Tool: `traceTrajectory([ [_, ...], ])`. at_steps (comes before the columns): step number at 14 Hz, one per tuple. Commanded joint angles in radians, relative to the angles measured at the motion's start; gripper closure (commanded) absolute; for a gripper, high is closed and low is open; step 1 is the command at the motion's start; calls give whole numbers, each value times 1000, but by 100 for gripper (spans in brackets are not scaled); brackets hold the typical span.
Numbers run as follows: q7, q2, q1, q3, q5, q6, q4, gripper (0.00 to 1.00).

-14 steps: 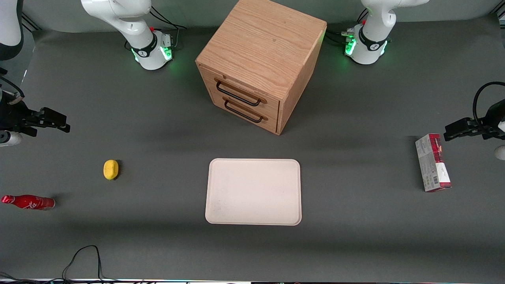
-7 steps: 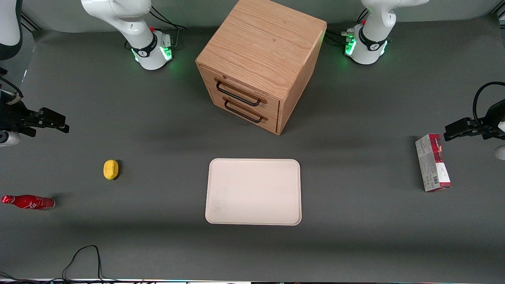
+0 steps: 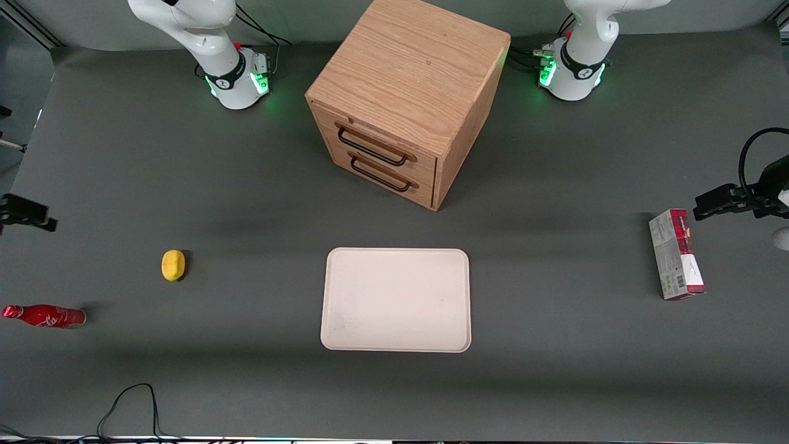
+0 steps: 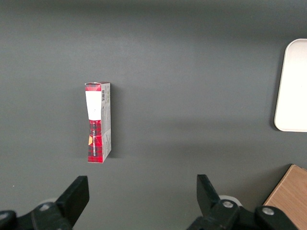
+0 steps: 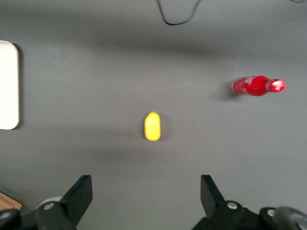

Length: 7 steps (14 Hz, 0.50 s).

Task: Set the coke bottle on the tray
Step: 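Move the right gripper over the red Coca-Cola bottle lying on the table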

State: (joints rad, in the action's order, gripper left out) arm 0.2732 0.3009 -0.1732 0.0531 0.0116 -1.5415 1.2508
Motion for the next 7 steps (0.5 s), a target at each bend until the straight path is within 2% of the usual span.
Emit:
traceTrajectory([
  [1, 102, 228, -113, -12, 34, 84, -308, 0],
  [4, 169, 377, -202, -25, 34, 51, -465, 0],
  [7, 188, 417, -290, -67, 33, -32, -479, 0],
])
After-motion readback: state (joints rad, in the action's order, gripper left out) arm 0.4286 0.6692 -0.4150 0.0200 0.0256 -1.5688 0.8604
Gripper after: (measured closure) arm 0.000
